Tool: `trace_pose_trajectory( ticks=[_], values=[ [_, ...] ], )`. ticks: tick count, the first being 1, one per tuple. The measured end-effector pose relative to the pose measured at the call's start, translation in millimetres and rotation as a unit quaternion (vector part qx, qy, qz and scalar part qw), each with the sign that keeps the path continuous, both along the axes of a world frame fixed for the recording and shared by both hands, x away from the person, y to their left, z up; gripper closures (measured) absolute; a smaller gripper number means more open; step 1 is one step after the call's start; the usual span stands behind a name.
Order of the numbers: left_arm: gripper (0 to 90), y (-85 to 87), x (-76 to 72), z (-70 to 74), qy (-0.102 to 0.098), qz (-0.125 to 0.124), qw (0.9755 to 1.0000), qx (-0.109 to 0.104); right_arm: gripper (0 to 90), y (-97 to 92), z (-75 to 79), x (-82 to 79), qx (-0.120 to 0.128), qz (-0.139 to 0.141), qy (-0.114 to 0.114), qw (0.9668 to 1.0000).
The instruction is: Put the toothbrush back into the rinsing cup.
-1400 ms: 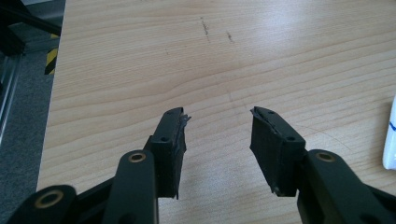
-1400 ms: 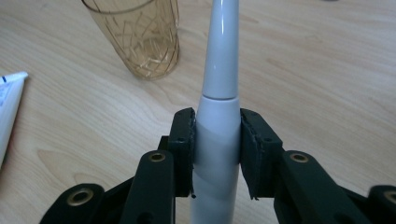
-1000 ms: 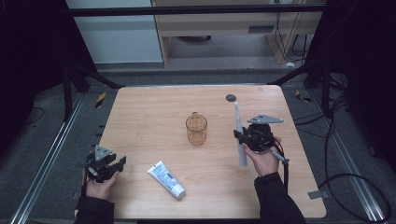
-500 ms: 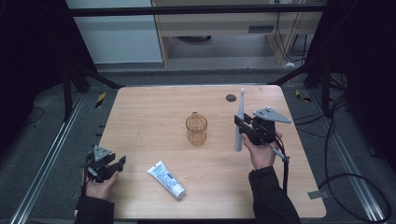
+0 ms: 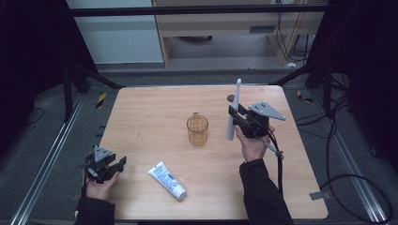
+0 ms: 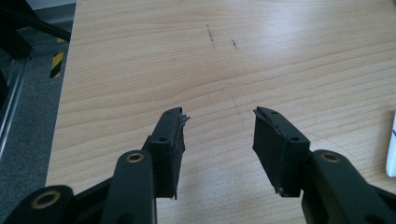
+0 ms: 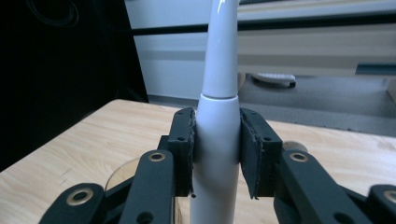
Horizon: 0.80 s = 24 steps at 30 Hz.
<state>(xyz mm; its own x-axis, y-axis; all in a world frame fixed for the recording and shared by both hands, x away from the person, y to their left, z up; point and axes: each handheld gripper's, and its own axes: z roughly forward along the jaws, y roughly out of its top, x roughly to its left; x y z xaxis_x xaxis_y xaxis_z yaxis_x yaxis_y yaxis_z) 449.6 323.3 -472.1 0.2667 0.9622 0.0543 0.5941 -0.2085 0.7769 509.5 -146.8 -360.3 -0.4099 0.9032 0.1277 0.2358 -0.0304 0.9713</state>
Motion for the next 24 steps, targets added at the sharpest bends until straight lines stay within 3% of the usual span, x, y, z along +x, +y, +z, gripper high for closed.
trace_pose_trajectory(
  ticks=[15,24],
  values=[
    [52.2,-0.2,0.5,0.1,-0.001,-0.001,1.0,-0.001,67.7,37.5,22.4,19.9,0.025,0.008,-0.052,0.9983],
    [52.3,0.2,0.6,0.3,-0.002,-0.001,1.0,-0.003,67.7,59.0,27.0,29.8,0.028,0.015,-0.065,0.9974]
  ],
)
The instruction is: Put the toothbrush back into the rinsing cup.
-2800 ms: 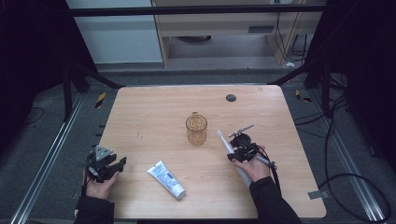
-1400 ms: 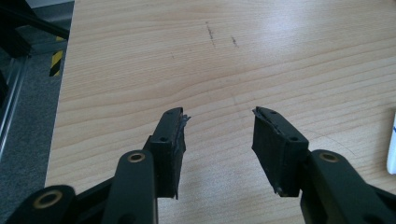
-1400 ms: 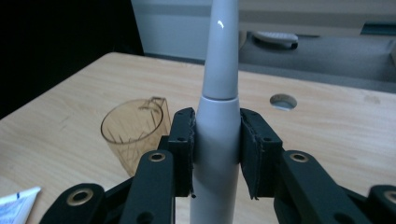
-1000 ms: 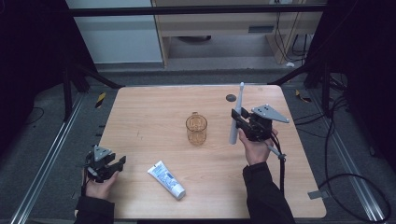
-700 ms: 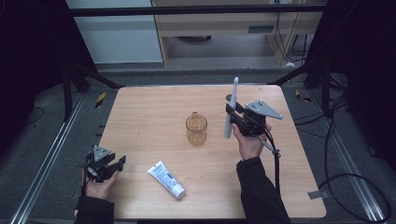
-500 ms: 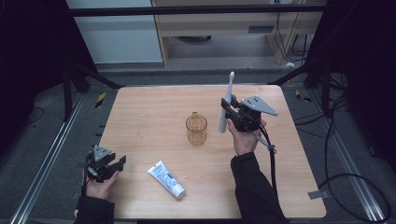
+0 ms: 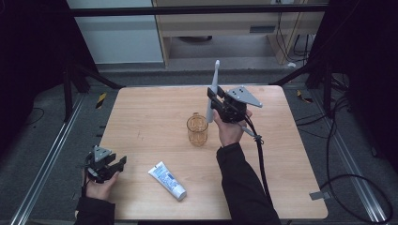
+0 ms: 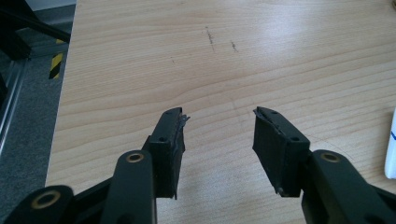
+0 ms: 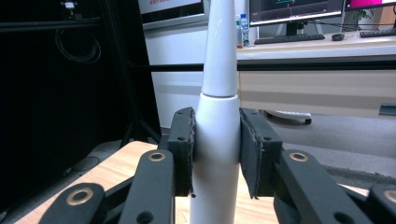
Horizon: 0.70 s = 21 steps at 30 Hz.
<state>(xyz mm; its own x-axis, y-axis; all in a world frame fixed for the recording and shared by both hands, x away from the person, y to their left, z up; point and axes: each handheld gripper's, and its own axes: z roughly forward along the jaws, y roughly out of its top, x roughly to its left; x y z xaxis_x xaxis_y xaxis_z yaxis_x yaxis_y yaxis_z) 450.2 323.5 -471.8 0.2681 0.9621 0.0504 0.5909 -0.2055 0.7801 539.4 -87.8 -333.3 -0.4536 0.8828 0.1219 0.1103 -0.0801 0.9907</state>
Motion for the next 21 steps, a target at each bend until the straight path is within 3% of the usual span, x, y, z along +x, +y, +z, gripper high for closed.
trace_pose_trajectory(
  ticks=[21],
  values=[
    [52.3,-0.4,0.4,0.0,-0.001,-0.002,1.0,0.001,67.7,21.4,-23.7,18.8,-0.014,0.007,0.02,0.9997]
  ],
)
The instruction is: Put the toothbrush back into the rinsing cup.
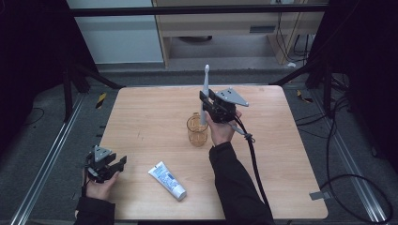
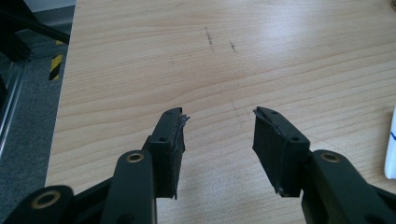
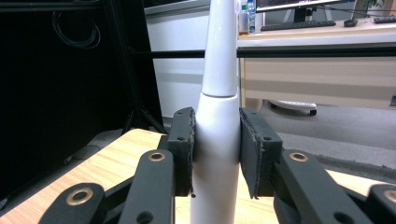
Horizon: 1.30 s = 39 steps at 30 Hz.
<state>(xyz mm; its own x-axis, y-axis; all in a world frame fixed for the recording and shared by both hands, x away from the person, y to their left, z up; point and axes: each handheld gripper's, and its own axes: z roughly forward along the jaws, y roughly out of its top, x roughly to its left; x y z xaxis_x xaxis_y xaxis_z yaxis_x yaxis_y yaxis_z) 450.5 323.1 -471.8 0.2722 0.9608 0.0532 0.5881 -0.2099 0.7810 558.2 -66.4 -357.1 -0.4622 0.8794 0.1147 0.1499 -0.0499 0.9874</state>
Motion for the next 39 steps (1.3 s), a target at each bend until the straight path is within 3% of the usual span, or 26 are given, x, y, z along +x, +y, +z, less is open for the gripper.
trace_pose_trajectory(
  ticks=[17,30,39],
  values=[
    [52.3,0.1,-0.2,0.1,0.0,0.0,1.0,0.001,67.6,5.9,-25.9,5.2,-0.016,0.002,0.027,0.9995],
    [52.3,0.2,-0.6,0.5,-0.001,0.0,1.0,0.002,67.6,8.1,-42.7,4.0,-0.042,0.003,0.042,0.9982],
    [52.3,-0.3,-0.5,0.3,0.0,0.0,1.0,0.003,67.5,6.5,-56.0,4.5,-0.058,0.007,0.071,0.9958]
  ],
)
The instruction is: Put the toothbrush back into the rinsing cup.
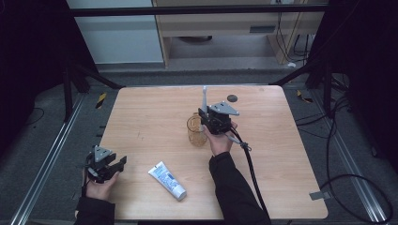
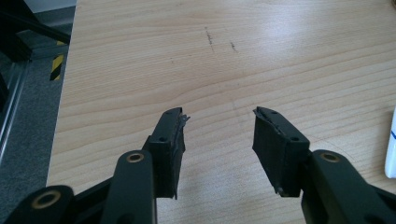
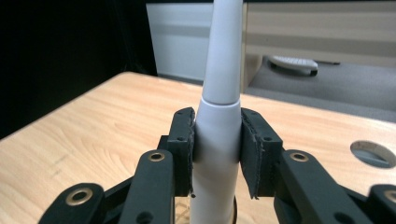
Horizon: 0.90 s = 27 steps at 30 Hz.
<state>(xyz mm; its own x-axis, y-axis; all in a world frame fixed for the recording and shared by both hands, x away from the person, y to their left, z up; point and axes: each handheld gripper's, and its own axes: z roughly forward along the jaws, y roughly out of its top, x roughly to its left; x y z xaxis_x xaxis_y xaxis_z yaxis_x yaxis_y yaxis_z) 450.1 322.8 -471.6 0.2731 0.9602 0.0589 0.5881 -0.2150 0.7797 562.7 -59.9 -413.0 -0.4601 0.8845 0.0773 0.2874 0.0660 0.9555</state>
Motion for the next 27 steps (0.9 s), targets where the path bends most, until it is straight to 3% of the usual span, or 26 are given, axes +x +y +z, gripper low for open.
trace_pose_trajectory(
  ticks=[12,27],
  values=[
    [52.4,-0.4,-0.1,0.0,0.0,0.0,1.0,0.001,67.4,-0.8,-13.8,-1.3,-0.018,0.008,0.032,0.9993],
    [52.3,-0.5,0.1,-0.3,0.001,-0.001,1.0,0.001,66.5,-3.5,-14.5,-3.1,-0.021,0.016,0.036,0.999]
  ],
)
